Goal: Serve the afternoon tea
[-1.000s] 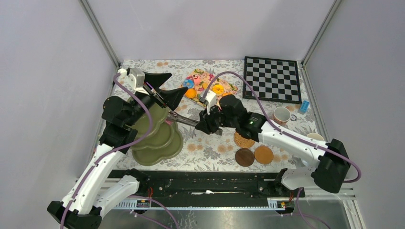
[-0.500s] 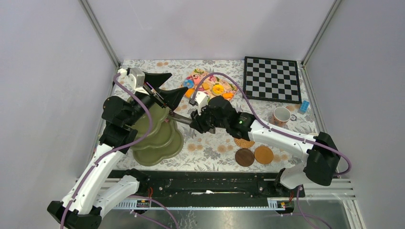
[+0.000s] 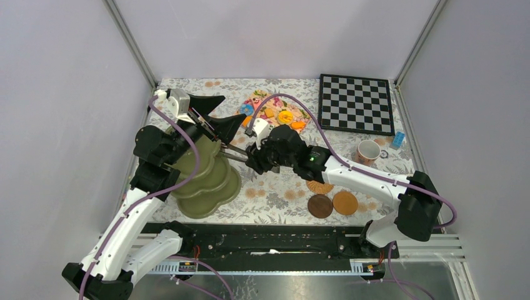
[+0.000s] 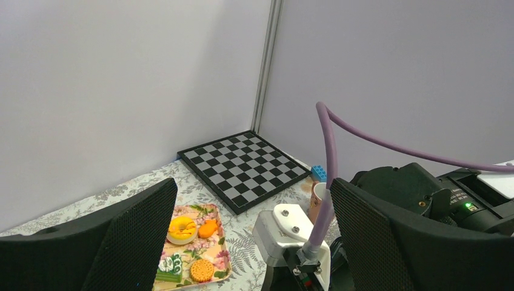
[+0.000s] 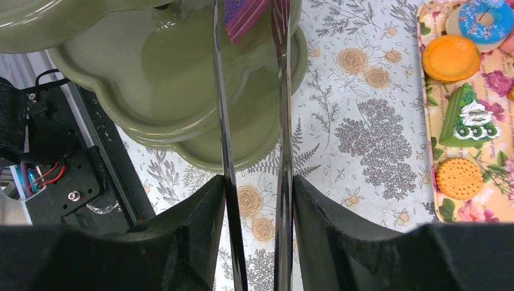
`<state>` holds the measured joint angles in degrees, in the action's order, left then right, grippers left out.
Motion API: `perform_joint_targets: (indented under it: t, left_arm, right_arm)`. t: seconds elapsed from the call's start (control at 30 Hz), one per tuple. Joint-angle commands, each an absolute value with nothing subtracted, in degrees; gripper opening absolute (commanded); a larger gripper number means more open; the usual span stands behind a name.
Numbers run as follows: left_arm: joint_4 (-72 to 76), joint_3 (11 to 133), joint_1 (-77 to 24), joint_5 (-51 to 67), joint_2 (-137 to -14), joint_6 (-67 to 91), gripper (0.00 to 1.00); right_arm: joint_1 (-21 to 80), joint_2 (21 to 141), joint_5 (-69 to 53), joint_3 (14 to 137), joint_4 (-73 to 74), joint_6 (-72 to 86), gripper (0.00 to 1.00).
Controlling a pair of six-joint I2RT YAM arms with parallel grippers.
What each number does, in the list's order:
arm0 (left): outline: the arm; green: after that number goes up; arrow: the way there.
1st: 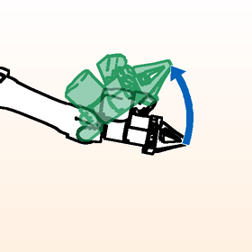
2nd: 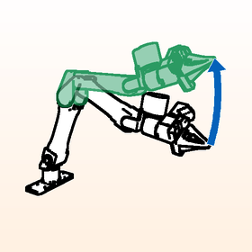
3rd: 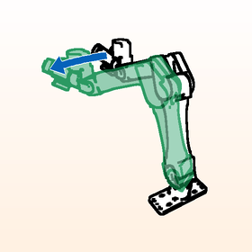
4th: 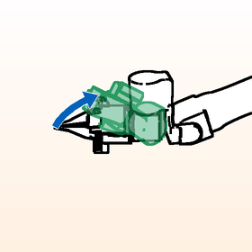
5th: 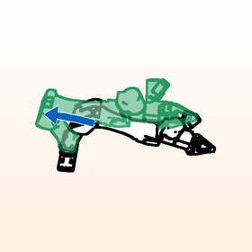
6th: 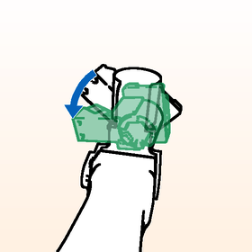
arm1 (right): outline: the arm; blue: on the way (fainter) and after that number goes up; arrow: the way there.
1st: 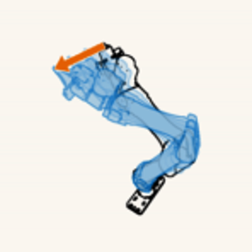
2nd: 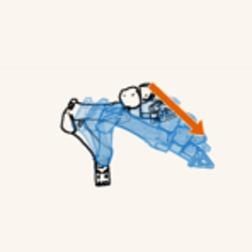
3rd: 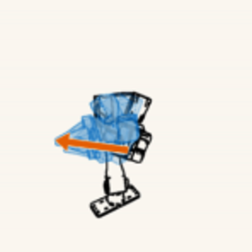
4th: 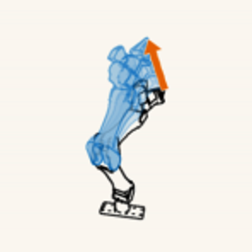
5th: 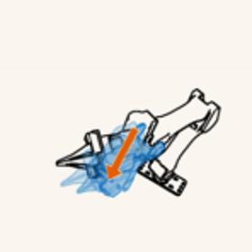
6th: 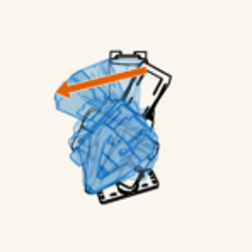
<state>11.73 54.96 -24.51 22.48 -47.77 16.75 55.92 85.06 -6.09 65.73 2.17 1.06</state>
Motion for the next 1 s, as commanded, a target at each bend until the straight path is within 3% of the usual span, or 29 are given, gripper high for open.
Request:
perform_joint_targets:
  t: [0.0,0.33,0.63,0.97]
  left_arm:
    - [14.5,55.37,-24.26,23.38,-48.05,16.7,0.99]
    - [14.68,55.37,-24.26,23.89,-48.42,17.05,0.99]
    - [14.92,55.29,-24.26,24.03,-48.52,17.39,0.99]
    - [15.21,55.11,-24.35,24.01,-48.35,17.5,0.99]
  right_arm:
    - [56.54,83.39,-3.42,67.6,-1.05,0.66,0.5]
    - [56.56,75.35,-0.32,61.92,-2.83,2.28,0.47]
    - [56.43,69.22,13.27,55.29,-0.69,1.54,0.44]
    - [49.2,78.83,20.65,60.57,6.05,5.5,0.42]
